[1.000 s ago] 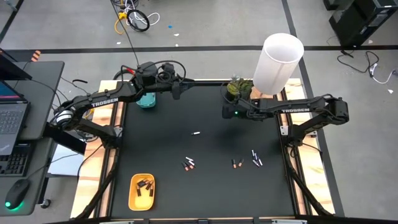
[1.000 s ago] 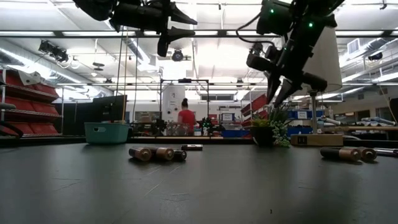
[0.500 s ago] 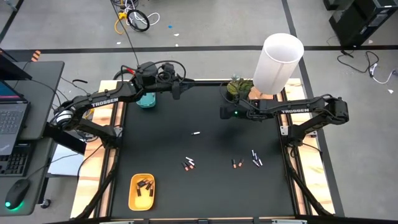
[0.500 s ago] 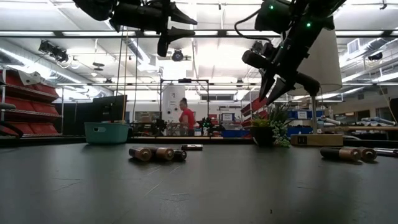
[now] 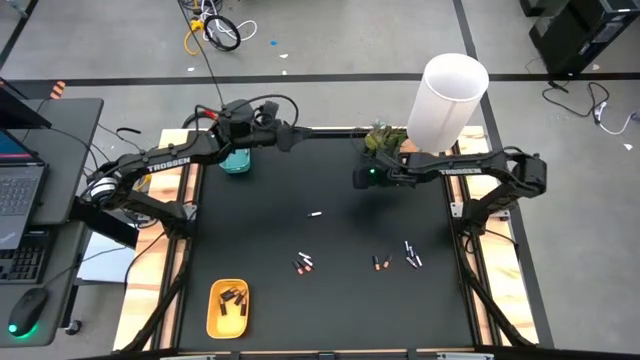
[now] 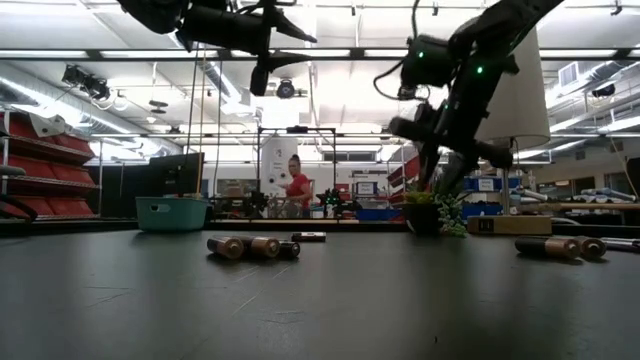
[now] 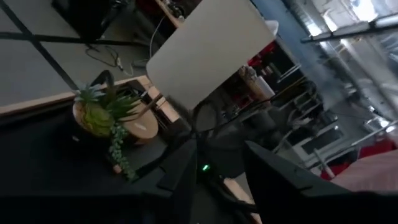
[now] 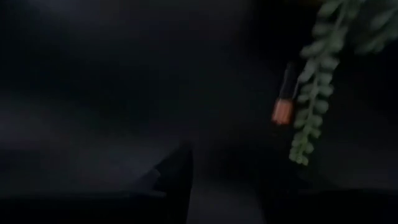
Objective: Sort batteries
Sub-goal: Put the black battery into the yellow bin
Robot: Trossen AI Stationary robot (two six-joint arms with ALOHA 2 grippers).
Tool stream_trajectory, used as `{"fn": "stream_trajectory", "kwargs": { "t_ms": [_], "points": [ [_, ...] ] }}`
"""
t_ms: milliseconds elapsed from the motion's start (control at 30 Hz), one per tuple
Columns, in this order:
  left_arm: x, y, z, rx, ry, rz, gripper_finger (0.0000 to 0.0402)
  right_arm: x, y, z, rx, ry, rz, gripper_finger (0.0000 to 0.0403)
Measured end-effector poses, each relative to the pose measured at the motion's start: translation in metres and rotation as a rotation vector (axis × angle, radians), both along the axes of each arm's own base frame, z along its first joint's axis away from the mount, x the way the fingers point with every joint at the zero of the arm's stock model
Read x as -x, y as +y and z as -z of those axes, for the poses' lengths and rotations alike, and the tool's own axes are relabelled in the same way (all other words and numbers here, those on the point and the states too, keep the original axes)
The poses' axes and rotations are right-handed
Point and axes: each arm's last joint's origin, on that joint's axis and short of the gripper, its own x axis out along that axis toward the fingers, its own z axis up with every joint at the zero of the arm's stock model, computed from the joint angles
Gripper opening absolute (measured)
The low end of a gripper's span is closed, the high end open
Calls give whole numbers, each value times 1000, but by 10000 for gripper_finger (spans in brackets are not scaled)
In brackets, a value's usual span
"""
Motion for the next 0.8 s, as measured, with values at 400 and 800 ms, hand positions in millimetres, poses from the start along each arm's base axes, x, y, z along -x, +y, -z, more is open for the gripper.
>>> {"fn": "stream_trajectory", "kwargs": {
  "t_ms": [400, 800],
  "points": [
    [1, 2, 0, 67, -11, -21, 147, -11, -7, 24, -37, 91, 26, 167],
    [1, 2, 0, 144, -36, -33, 147, -5, -20, 22, 34, 135, 54, 154]
  ]
}}
